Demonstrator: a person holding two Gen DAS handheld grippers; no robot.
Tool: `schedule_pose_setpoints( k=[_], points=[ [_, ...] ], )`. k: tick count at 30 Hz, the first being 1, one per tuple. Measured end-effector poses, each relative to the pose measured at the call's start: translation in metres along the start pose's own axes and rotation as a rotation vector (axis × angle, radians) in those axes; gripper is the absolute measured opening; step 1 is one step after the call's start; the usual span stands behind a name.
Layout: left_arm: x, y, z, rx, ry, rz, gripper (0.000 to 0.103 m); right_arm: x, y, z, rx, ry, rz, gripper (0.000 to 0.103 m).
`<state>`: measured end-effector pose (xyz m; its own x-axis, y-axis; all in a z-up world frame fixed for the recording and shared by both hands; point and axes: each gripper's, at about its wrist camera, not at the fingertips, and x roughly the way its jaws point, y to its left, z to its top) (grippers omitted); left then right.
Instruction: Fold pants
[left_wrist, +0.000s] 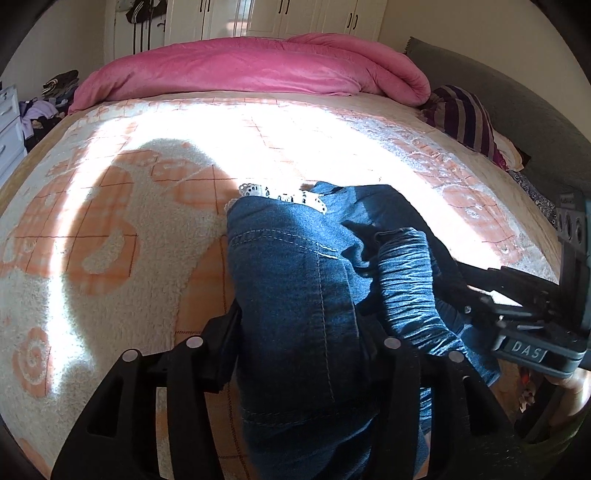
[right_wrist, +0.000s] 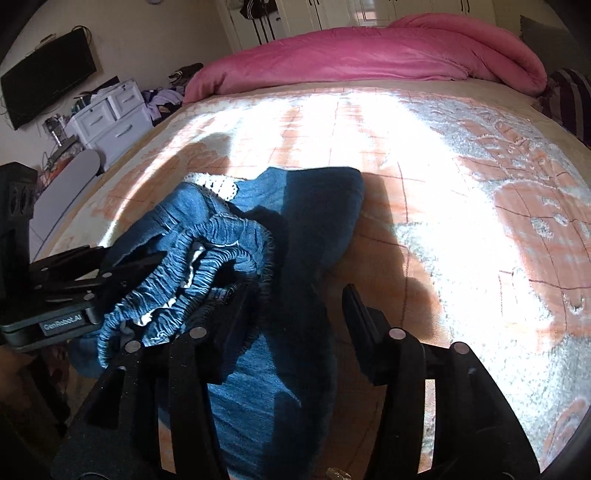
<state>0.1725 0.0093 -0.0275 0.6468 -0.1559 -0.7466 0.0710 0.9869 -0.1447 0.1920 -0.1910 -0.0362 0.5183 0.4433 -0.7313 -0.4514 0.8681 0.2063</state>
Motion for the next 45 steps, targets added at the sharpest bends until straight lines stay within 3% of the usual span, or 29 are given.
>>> schedule_pose_setpoints(
  k=[5,19,20,21,22,33,35,41,43,45],
  points=[
    [0.003,-0.001,-0.002,0.007,0.011,0.004,0.054,0.012,-0.006,-0.007,0.019,0.035,-0.022,0.047],
    [0.000,0.000,-0.004,0.005,0.010,0.004,0.056,0.004,-0.008,-0.007,0.030,0.020,-0.049,0.060],
    [-0.001,-0.001,-0.004,0.007,0.010,0.005,0.058,0.003,-0.009,-0.007,0.032,0.016,-0.048,0.061],
    [-0.002,-0.001,-0.004,0.009,0.008,0.008,0.069,0.002,-0.009,-0.007,0.035,0.012,-0.051,0.063],
    [-0.003,-0.002,-0.004,0.010,0.006,0.013,0.072,0.000,-0.009,-0.007,0.036,0.009,-0.053,0.066],
    [-0.012,0.000,-0.004,0.009,-0.005,0.010,0.073,-0.013,-0.009,-0.007,0.042,-0.032,-0.058,0.080],
    [-0.016,0.001,-0.003,0.006,-0.015,0.014,0.084,-0.017,-0.006,-0.006,0.036,-0.046,-0.056,0.082],
    [-0.024,0.003,-0.002,-0.007,-0.036,0.019,0.084,-0.031,-0.005,-0.002,0.030,-0.089,-0.061,0.089],
    [-0.024,0.004,-0.002,-0.011,-0.033,0.021,0.093,-0.033,-0.005,-0.001,0.029,-0.095,-0.068,0.092],
    [-0.024,0.005,-0.001,-0.014,-0.033,0.026,0.095,-0.035,-0.005,0.000,0.028,-0.102,-0.075,0.092]
  ],
)
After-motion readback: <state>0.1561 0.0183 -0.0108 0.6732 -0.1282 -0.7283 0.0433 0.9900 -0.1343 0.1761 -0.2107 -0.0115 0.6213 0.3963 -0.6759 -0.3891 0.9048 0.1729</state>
